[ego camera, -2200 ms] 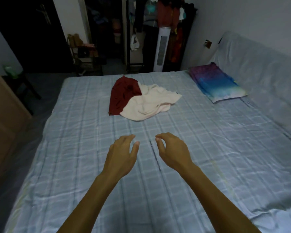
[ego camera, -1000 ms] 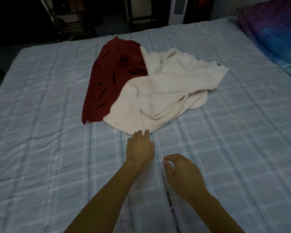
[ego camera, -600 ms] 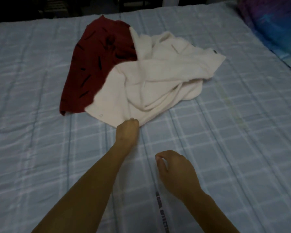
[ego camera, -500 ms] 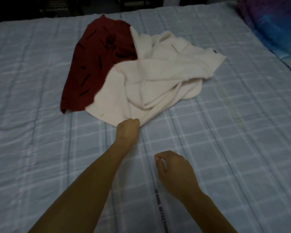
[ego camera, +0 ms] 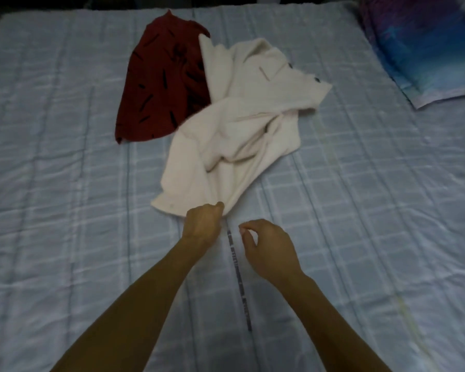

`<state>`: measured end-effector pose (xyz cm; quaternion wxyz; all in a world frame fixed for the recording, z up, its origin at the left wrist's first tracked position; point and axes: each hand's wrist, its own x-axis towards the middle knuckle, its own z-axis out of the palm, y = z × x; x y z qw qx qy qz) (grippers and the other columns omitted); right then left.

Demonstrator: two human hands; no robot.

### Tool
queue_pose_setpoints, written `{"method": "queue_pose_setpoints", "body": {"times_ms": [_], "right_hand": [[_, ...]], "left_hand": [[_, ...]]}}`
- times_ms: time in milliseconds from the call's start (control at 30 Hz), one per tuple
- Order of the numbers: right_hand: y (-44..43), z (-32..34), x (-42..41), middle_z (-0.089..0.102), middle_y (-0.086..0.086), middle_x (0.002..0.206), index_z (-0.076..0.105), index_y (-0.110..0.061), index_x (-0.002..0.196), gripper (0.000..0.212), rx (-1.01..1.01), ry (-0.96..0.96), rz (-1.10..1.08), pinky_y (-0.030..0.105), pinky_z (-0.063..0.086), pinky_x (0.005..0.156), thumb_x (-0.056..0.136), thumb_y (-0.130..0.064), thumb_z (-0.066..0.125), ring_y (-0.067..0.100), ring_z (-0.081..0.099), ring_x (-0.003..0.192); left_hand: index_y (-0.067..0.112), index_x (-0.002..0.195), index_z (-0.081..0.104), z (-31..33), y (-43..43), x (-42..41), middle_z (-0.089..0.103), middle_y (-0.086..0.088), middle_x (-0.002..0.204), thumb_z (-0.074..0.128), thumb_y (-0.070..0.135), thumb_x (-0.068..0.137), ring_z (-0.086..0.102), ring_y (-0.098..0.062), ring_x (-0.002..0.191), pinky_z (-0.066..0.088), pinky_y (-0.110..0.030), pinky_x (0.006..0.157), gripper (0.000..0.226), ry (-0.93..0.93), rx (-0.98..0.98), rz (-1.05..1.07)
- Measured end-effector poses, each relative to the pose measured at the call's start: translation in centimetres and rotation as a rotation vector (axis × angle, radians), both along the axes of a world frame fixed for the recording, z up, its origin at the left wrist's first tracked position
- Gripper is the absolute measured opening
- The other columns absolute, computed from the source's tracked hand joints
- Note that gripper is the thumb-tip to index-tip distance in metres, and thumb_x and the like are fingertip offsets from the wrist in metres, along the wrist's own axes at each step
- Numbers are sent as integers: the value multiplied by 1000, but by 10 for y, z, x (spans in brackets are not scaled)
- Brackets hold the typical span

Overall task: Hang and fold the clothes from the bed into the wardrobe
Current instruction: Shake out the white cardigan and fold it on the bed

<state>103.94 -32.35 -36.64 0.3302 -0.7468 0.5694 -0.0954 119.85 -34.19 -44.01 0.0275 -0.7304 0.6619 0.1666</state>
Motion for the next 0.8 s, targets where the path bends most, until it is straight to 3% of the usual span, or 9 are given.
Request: {"method": "queue_pose_setpoints", "body": {"times_ms": [67, 167, 233, 367, 433, 533, 667, 733, 800], "right_hand": [[19, 15, -7, 68, 0, 105, 69, -15, 103, 25, -9, -3, 4, 30, 49, 85, 96, -27, 48, 16, 63, 95], [54, 39, -14, 67, 1, 109, 68, -16, 111, 26, -42, -23, 23, 21, 44, 83, 96, -27, 49, 15, 62, 97], [82, 53, -18, 67, 4, 111, 67, -14, 113, 27, -48, -26, 31, 22, 45, 83, 96, -26, 49, 17, 62, 97], [148, 77, -24, 67, 6, 113, 67, -14, 114, 28, -49, -21, 26, 29, 47, 87, 97, -26, 49, 20, 62, 100], [183, 83, -28, 66, 6, 114, 67, -13, 114, 27, -53, -12, 34, 28, 45, 88, 96, -26, 50, 20, 62, 102], [235, 85, -31, 67, 6, 113, 67, -13, 112, 27, -29, -8, 46, 28, 46, 87, 96, -25, 50, 20, 62, 101], [292, 86, -31, 66, 4, 115, 67, -16, 114, 28, -8, 8, 101, 25, 46, 85, 96, -28, 50, 18, 62, 101], [316, 88, -31, 67, 2, 115, 67, -16, 114, 27, -1, 1, 140, 22, 42, 82, 96, -27, 50, 18, 61, 100], [338, 91, -34, 66, 3, 117, 67, -15, 114, 28, 7, -18, 179, 24, 43, 87, 96, -26, 49, 19, 61, 104]], "left_hand": [[9, 125, 51, 2, 45, -7, 66, -13, 105, 47, 6, 90, 64, -30, 92, 46, -32, 74, 36, 56, -16, 11], [5, 111, 63, 18, 112, -18, 69, -13, 85, 69, 4, 75, 67, -25, 72, 48, -25, 60, 36, 100, -66, -6], [5, 111, 63, 30, 155, -25, 70, -13, 86, 69, 5, 76, 68, -24, 72, 49, -24, 60, 35, 110, -53, -13], [7, 130, 48, 47, 234, -35, 64, -16, 110, 44, 5, 92, 63, -30, 97, 45, -31, 76, 38, 72, 59, -20], [6, 127, 50, 57, 269, -36, 64, -17, 108, 43, 5, 91, 63, -31, 96, 44, -33, 75, 36, 70, 71, -16], [3, 109, 61, 68, 322, -39, 67, -18, 89, 63, 3, 79, 66, -29, 77, 48, -31, 63, 30, 77, -59, -12], [12, 122, 50, 81, 399, -52, 63, -15, 107, 41, 6, 92, 62, -32, 95, 45, -35, 76, 31, 143, 69, 36], [15, 104, 54, 92, 439, -66, 66, -16, 83, 53, 4, 84, 66, -32, 74, 48, -32, 62, 23, 199, -21, 56], [15, 75, 65, 98, 478, -87, 61, -5, 57, 85, 10, 54, 61, -20, 48, 45, -22, 46, 29, 159, 20, -31]]}}
